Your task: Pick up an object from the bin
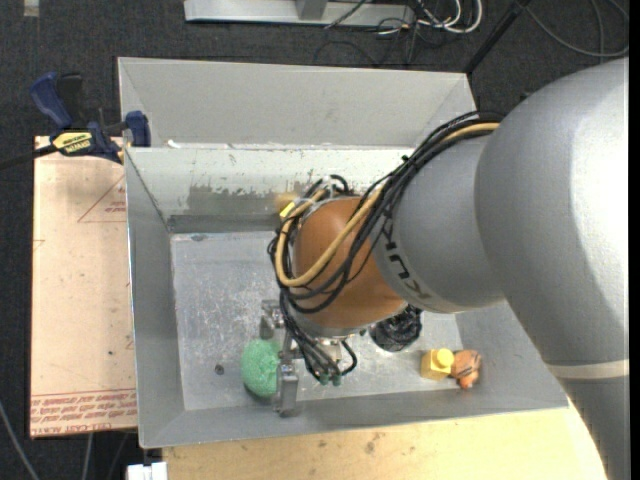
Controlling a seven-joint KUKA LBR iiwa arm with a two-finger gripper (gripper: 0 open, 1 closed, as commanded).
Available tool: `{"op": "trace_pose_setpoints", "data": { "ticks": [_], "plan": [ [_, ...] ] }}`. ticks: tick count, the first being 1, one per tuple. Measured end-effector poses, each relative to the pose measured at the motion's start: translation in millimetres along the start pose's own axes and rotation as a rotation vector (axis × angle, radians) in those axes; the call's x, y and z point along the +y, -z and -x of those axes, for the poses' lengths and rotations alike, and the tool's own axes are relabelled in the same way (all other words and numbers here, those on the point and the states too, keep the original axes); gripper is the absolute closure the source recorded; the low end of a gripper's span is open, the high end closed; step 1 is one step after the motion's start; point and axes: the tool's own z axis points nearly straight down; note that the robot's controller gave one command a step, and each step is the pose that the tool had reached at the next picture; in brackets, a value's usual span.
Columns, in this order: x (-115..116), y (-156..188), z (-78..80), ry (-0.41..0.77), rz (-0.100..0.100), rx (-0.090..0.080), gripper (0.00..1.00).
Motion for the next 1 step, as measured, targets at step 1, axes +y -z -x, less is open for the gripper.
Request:
{"op": "trace_pose_setpoints", "data": {
  "ticks": [1],
  "plan": [
    [6.6,-13.6,-6.0,-0.027,0.001,-0.001,1.00]
  ]
}}
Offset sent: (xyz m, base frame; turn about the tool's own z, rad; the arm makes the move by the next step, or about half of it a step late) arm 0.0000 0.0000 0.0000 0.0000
